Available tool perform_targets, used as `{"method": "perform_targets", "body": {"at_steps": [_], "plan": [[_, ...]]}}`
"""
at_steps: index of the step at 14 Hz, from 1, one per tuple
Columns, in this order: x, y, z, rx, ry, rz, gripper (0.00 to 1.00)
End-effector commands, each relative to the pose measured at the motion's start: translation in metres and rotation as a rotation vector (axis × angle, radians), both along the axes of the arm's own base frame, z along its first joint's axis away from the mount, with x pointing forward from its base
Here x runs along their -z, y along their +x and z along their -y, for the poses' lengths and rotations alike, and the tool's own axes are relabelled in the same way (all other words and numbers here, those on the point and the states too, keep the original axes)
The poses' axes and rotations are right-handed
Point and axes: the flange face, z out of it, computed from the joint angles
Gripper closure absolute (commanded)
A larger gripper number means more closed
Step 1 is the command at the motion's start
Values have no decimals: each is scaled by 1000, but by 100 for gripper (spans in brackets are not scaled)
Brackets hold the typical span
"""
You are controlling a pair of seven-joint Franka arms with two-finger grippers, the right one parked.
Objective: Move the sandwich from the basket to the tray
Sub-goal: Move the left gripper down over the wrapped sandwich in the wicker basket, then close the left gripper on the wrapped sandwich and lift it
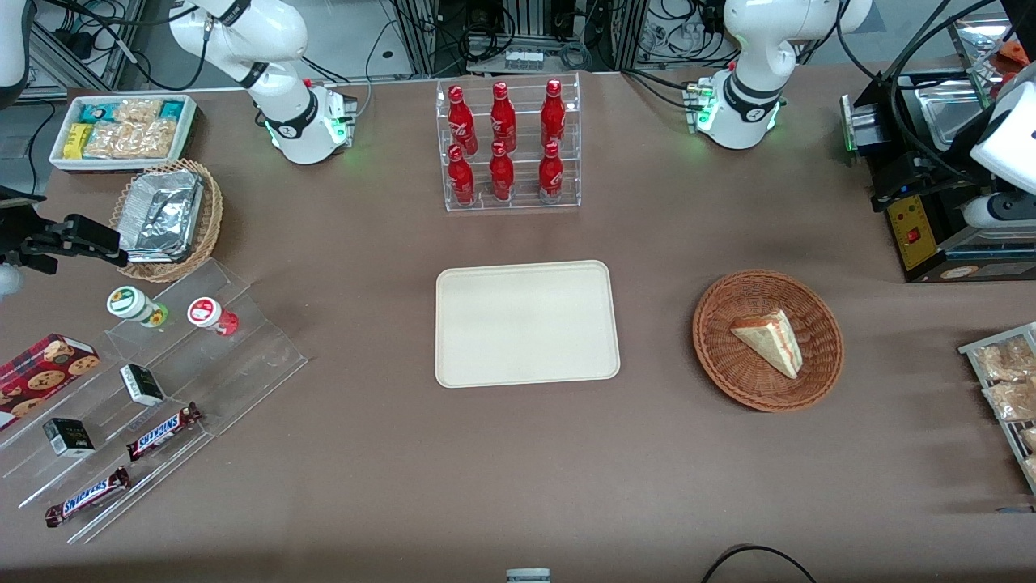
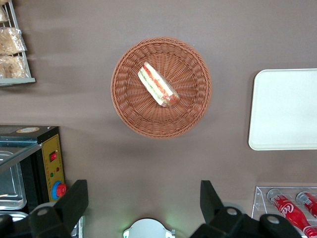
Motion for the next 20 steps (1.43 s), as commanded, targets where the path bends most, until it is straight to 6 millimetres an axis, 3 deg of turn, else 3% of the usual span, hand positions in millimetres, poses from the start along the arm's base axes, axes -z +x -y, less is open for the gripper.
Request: {"method": "perform_targets", "body": {"at_steps": [1, 4, 7, 10, 17, 20], "plan": [[1, 5, -2, 6, 6, 6, 0], [31, 26, 0, -4, 14, -5, 0], [89, 45, 10, 17, 60, -45, 0], [144, 49, 16, -79, 68, -8, 0], [264, 36, 17, -368, 48, 72, 0], [304, 17, 19, -459, 27, 139, 0]]}}
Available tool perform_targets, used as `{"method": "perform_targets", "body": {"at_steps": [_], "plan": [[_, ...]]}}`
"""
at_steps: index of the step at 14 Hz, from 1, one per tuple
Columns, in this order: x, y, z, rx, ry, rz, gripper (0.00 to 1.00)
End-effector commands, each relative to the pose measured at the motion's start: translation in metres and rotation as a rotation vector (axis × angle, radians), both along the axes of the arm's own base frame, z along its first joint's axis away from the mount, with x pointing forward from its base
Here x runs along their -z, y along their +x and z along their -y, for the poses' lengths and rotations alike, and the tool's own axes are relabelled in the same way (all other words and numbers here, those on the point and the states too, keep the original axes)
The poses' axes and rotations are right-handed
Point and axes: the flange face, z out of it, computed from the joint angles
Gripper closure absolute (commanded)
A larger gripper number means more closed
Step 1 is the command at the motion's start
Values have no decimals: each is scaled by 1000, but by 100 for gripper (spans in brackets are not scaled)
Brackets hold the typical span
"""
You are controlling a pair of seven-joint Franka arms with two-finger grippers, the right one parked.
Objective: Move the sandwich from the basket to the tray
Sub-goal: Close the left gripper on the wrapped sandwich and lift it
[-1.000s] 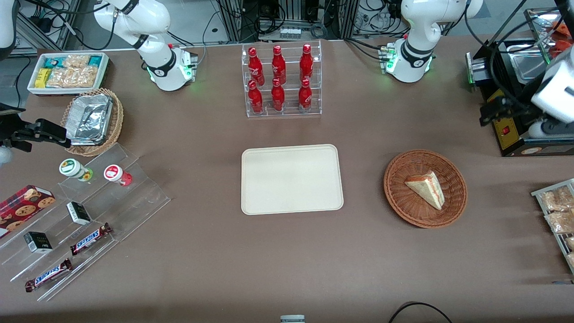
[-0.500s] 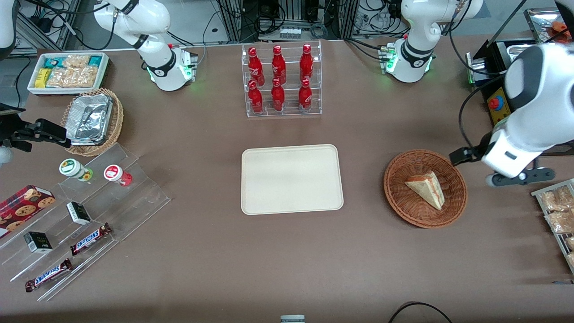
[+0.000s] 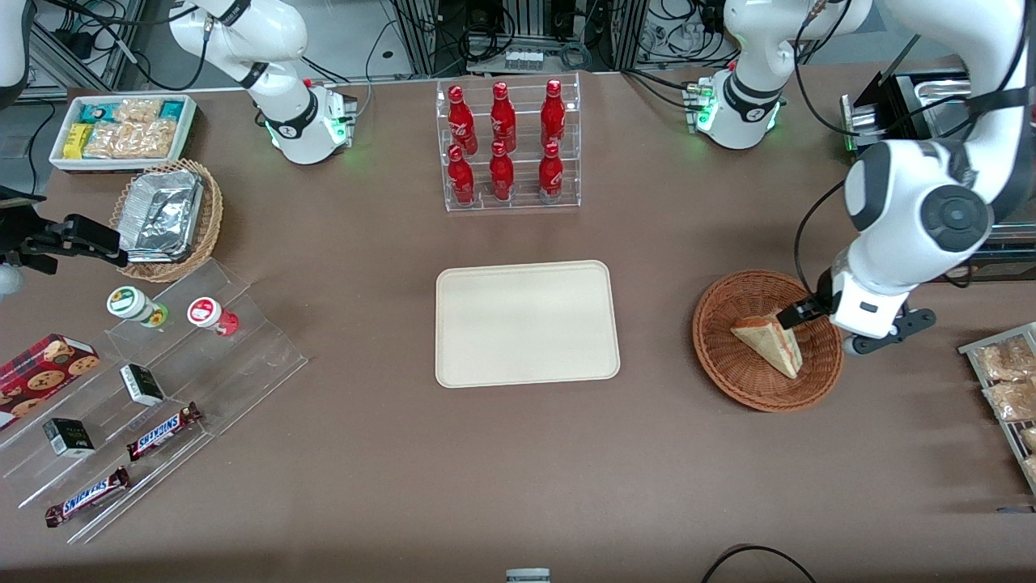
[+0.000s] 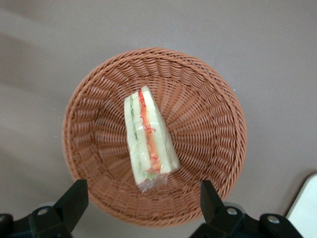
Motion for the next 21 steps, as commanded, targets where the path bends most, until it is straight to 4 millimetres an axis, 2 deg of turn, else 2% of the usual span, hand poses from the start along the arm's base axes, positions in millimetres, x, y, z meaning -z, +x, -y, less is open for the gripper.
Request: {"method": "perform_targets", "body": {"at_steps": [1, 3, 7, 12, 15, 16, 17, 18, 19, 20, 21], "plan": [[25, -20, 1, -76, -9, 62, 0], [39, -19, 2, -116, -12, 63, 0], [51, -24, 0, -117, -8, 42, 0], [85, -21, -1, -142, -22, 69, 0], [98, -21, -3, -145, -24, 65, 0], [98, -20, -4, -151, -24, 65, 8], [97, -20, -4, -163, -24, 66, 34], [97, -20, -3, -174, -25, 66, 64], [97, -20, -3, -173, -23, 63, 88], [95, -20, -4, -172, -22, 63, 100], [92, -20, -3, -169, -21, 62, 100]]}}
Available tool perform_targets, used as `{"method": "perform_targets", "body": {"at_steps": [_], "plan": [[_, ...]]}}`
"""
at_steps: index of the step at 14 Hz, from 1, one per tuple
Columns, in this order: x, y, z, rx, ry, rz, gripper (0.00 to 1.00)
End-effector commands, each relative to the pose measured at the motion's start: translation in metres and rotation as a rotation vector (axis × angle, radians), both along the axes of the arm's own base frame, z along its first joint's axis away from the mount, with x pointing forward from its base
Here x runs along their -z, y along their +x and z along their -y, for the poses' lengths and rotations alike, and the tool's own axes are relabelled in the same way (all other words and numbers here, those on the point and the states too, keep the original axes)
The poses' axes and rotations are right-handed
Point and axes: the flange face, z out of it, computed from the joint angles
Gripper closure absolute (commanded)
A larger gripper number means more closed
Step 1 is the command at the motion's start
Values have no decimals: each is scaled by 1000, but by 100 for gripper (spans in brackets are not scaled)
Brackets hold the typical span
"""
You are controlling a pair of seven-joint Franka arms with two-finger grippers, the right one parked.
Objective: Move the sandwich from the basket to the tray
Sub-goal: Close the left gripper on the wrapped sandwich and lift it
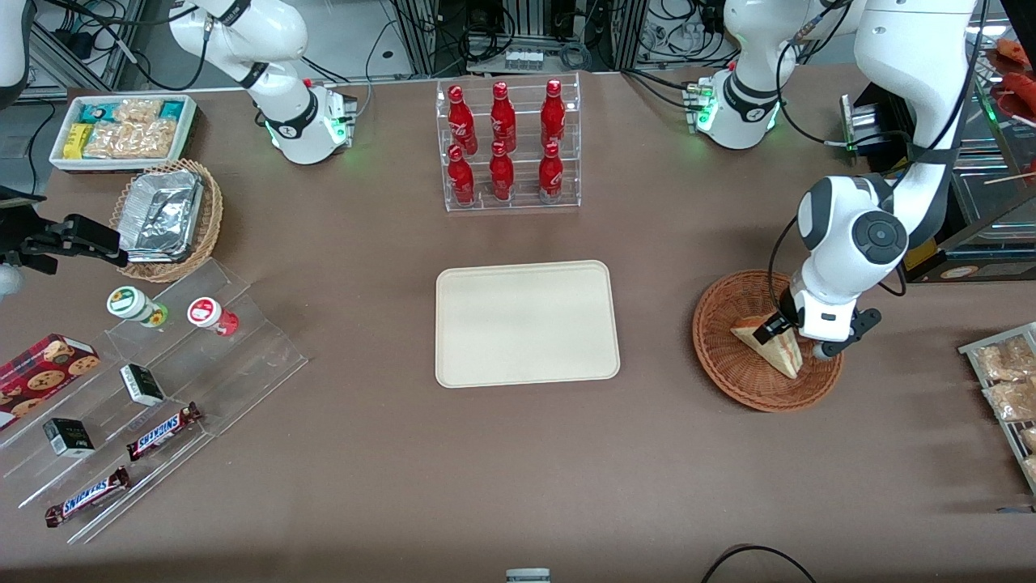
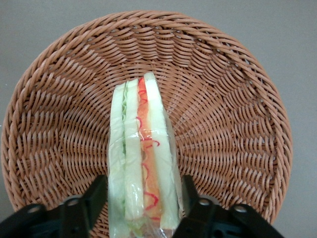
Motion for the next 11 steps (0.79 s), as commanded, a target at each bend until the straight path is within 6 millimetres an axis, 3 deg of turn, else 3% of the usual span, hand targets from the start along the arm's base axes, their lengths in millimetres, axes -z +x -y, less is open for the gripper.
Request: {"method": "perform_targets", "body": {"at_steps": [1, 4, 6, 8, 11], "plan": [[-11, 0, 0, -11, 7, 7, 100], [-44, 2, 3, 6, 26, -31, 100], [-84, 11, 11, 21, 42, -73, 100], [-131, 22, 43, 86, 82, -124, 100], [-202, 30, 107, 158, 79, -164, 100]]}}
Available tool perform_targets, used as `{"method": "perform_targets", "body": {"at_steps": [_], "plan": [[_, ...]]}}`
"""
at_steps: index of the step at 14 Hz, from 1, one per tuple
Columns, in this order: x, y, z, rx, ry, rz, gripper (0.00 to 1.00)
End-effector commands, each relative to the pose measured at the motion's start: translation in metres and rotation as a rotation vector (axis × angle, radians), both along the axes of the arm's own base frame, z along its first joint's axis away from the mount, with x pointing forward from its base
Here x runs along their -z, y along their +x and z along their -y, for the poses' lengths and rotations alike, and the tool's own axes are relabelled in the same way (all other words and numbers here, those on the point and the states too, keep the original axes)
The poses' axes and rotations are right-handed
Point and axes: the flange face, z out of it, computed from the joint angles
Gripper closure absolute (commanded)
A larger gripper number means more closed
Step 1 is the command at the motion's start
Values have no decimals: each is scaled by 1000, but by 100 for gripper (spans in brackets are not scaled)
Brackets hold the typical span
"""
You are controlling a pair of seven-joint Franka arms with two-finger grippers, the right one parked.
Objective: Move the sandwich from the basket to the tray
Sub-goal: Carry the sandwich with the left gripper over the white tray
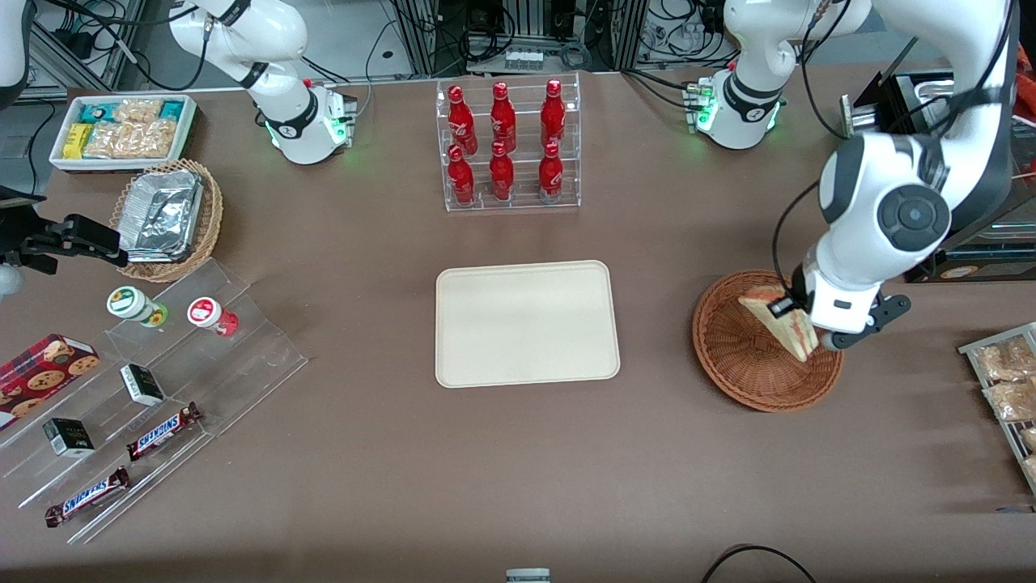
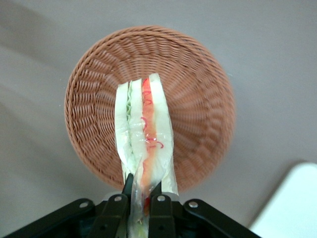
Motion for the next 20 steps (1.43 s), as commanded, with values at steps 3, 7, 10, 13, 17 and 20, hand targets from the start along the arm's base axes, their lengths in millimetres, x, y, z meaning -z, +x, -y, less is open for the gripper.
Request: {"method": "perform_targets", "body": {"at_steps": [3, 7, 10, 13, 17, 20], "plan": [[-65, 5, 121, 135, -31, -3, 100], [-42, -7, 216, 275, -59, -18, 100], [-7, -31, 281, 379, -63, -57, 100], [23, -39, 323, 435, -83, -64, 100], [71, -47, 366, 465, -100, -9, 100], [101, -59, 396, 478, -86, 36, 100]]}}
